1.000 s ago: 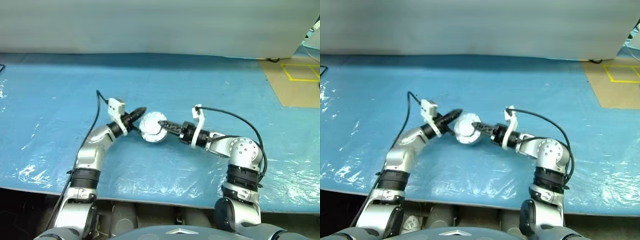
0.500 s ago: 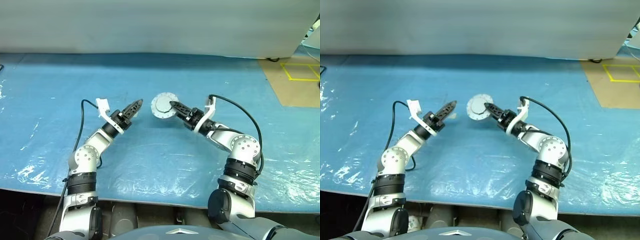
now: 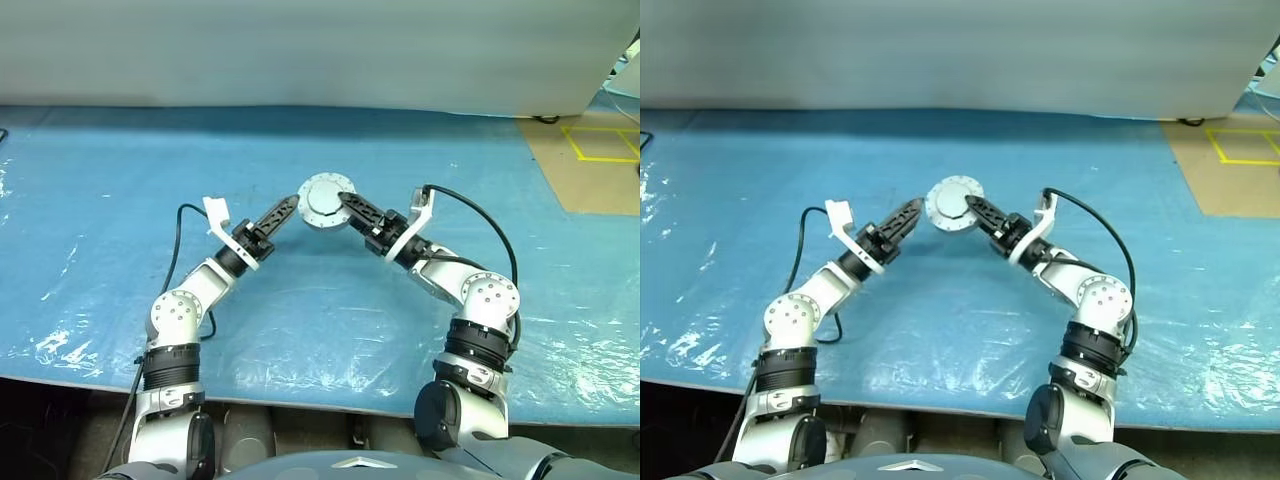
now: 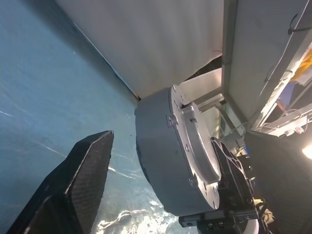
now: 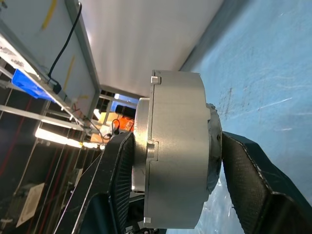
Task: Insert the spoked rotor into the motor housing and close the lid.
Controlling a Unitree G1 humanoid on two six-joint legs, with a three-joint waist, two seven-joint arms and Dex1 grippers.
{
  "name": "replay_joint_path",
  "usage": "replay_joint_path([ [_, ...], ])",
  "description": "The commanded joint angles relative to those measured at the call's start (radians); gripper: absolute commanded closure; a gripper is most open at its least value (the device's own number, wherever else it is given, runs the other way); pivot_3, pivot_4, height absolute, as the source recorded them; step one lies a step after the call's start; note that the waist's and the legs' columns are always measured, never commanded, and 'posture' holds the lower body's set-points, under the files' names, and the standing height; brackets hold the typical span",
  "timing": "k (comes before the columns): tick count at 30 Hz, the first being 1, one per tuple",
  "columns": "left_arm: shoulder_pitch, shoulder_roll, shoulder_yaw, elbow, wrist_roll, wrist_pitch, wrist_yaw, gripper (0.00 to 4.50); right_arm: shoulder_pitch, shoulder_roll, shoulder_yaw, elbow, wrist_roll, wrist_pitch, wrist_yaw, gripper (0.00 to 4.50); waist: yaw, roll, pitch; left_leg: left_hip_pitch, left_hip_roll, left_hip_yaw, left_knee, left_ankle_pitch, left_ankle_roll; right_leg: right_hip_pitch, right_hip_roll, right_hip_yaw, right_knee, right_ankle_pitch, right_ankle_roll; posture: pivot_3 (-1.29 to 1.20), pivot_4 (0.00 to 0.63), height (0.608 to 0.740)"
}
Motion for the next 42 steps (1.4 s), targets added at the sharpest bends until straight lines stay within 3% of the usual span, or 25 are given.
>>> replay_joint_path([
  [1,0.007,-0.010,-0.026,-0.044,-0.012,0.011,0.008,0.03,-0.004,0.001,0.033,-0.056,0.090,-0.009,0.031,2.04,0.000,0.000,0.000,0.000,0.000,0.000,0.000,0.000,0.000,0.000,0.000,0.000,0.000,0.000,0.000,0.00,0.150,0.740],
  [15,-0.003,-0.014,-0.066,-0.015,0.021,0.017,0.005,0.03,0.048,-0.035,0.142,-0.106,0.189,-0.004,0.057,2.04,0.003,0.000,0.000,-0.003,-0.001,-0.006,0.007,0.000,0.000,0.002,0.000,-0.002,0.002,0.001,0.002,0.00,0.150,0.740],
  [22,0.003,-0.013,-0.067,-0.025,-0.051,0.100,0.006,0.03,0.069,-0.044,0.183,-0.114,0.231,-0.001,0.054,2.04,0.004,0.000,0.000,-0.003,-0.001,-0.008,0.010,0.000,0.000,0.003,0.000,-0.003,0.003,0.001,0.002,0.00,0.150,0.740],
  [25,0.004,-0.019,-0.052,-0.009,-0.070,0.112,0.026,0.63,0.071,-0.049,0.191,-0.111,0.234,-0.012,0.050,2.04,0.005,0.000,0.000,-0.004,-0.001,-0.009,0.011,0.000,0.000,0.003,0.000,-0.003,0.003,0.001,0.003,0.00,0.150,0.740],
  [29,0.007,-0.015,-0.050,-0.014,-0.090,0.121,0.017,1.82,0.061,-0.058,0.189,-0.099,0.234,-0.028,0.054,2.04,0.004,0.000,0.000,-0.004,-0.001,-0.009,0.012,0.000,0.000,0.003,0.000,-0.003,0.003,0.002,0.003,0.00,0.150,0.740],
  [42,-0.031,-0.068,0.006,-0.001,-0.209,0.104,0.069,1.96,0.025,-0.057,0.158,-0.071,0.305,-0.100,0.049,2.04,0.006,0.000,0.000,-0.005,-0.001,-0.010,0.013,0.000,0.000,0.003,0.000,-0.003,0.003,0.002,0.003,0.00,0.150,0.740],
])
